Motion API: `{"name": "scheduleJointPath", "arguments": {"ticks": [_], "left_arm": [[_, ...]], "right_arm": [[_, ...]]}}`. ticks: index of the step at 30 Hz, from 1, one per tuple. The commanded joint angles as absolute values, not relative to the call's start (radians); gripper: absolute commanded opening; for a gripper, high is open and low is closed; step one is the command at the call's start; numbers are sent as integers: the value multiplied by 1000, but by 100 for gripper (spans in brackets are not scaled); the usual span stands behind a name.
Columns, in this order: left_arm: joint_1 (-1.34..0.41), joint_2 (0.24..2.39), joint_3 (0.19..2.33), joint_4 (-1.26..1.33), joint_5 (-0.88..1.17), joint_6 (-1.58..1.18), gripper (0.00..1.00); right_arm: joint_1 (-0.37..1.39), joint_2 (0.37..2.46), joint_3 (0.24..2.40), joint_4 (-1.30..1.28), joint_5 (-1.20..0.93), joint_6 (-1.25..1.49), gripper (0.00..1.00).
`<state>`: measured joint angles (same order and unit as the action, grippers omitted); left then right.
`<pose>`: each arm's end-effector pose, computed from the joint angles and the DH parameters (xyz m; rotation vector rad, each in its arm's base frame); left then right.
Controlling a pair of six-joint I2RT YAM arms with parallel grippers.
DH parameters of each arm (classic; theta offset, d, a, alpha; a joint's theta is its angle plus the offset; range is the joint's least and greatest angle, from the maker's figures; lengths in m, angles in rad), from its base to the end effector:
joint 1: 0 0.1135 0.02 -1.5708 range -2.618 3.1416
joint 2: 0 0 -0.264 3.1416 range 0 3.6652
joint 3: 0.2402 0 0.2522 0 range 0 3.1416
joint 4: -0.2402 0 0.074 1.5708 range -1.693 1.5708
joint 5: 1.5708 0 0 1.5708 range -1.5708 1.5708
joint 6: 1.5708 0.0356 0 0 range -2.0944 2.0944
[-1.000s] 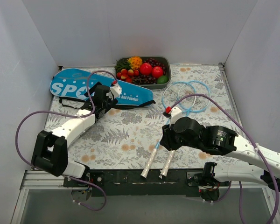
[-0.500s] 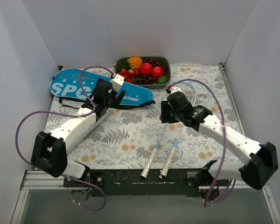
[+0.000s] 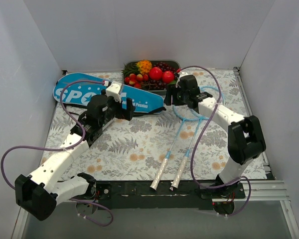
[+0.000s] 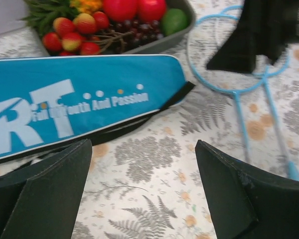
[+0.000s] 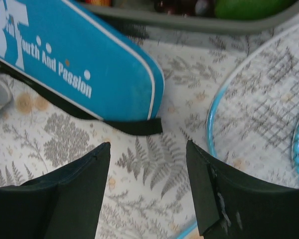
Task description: Pack up the badminton gear
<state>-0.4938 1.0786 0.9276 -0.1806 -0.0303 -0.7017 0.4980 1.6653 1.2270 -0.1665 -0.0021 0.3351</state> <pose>0.2207 -0.1176 0.3330 -0.2267 1.9670 -0.7700 0.3359 0.1827 0.2644 -0.1814 2.2079 0.4722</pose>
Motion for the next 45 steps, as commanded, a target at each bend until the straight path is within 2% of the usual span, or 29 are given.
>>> {"name": "scheduleJointPath", "arguments": {"ticks": [1, 8, 19, 22, 25, 26, 29, 34, 45], "left_arm": [[-521, 1013, 871, -201, 113, -819, 84], [-560, 919, 824, -232, 130, -821, 83], [-563, 890, 827, -276, 94, -753, 85], [-563, 897, 821, -278, 97, -755, 85], [-563, 904, 819, -278, 101, -762, 85], [-563, 910, 821, -275, 101, -764, 85], [-563, 913, 824, -278, 101, -769, 85], [-563, 905, 824, -278, 98, -776, 85], [-563, 877, 828, -282, 94, -765, 85]], "right_arm": [[428, 1793, 1382, -38, -217, 264, 70], [384, 1996, 1512, -32, -398, 226, 72], [359, 2157, 1511, 35, -604, 241, 74], [353, 2164, 1480, 106, -647, 288, 67], [345, 2154, 1433, 233, -721, 357, 53], [342, 2151, 1425, 271, -753, 404, 37], [341, 2119, 1396, 363, -761, 469, 2], [339, 1996, 1381, 442, -698, 497, 1], [339, 1807, 1597, 331, -562, 480, 1]]}}
